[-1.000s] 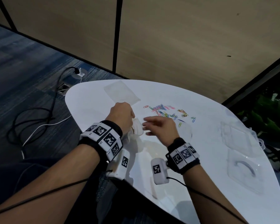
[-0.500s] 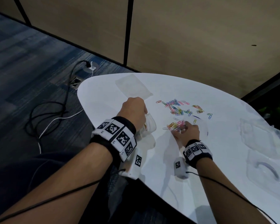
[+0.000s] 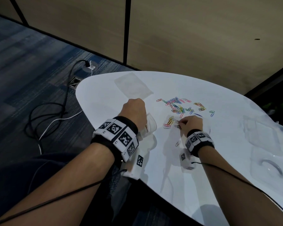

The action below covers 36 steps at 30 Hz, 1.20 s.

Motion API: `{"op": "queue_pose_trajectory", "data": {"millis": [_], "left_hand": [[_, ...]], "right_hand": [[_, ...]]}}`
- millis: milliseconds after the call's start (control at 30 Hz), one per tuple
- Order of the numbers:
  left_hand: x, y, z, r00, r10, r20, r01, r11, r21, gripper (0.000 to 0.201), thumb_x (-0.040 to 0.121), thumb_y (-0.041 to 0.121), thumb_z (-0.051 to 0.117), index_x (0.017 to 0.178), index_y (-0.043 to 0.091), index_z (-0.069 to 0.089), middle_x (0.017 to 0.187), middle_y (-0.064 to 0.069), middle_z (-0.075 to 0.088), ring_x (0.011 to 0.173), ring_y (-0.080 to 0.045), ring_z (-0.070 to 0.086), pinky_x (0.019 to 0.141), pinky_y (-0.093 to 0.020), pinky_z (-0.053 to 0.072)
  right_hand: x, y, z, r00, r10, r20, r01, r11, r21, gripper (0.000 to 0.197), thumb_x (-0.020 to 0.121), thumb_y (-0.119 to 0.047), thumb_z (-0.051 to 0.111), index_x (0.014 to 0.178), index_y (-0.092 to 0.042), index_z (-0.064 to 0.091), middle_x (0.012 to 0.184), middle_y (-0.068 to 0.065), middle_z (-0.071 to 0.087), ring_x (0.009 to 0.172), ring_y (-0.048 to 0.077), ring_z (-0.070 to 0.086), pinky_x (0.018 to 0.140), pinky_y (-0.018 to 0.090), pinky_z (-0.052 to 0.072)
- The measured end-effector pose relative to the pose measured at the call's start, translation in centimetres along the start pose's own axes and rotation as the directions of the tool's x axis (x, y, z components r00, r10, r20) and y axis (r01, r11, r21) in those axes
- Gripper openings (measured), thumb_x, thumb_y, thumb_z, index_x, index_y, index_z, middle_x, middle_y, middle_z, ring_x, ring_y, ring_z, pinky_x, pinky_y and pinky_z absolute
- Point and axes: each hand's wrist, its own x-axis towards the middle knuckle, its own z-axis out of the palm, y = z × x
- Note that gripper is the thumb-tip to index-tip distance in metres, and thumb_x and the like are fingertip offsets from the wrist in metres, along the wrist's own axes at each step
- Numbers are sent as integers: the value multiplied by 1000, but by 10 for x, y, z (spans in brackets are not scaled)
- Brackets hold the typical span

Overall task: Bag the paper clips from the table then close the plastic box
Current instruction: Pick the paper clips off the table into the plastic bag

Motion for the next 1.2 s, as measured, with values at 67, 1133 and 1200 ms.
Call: {"op": "queue_pose_trajectory", "data": {"millis": [67, 1133, 1200], "left_hand": [[0, 1, 1, 1000, 2, 3, -2, 1000, -1, 18, 94, 14, 59, 107, 8, 70, 113, -11, 69, 104, -28, 66, 89, -34, 57], [7, 38, 30, 987, 154, -34, -158, 965, -207, 19, 94, 10, 59, 90, 9, 78, 86, -10, 75, 76, -30, 73, 79, -39, 62], [9, 37, 31, 989, 145, -31, -149, 963, -226, 18, 94, 9, 59, 92, 9, 77, 85, -9, 75, 77, -29, 73, 79, -39, 62]], "right_hand": [[-2, 12, -7, 993, 114, 39, -120, 967, 225, 10, 85, -23, 73, 86, -16, 79, 83, 1, 76, 77, 11, 70, 72, 16, 52], [-58, -19, -72, 858, -484, 173, 202, 627, 753, 15, 91, -16, 67, 97, -6, 75, 88, 13, 75, 74, 26, 72, 73, 37, 61], [-32, 2, -66, 953, -292, 86, 125, 633, 764, 14, 92, -17, 66, 98, -8, 75, 92, 14, 74, 79, 24, 71, 80, 39, 59]]}}
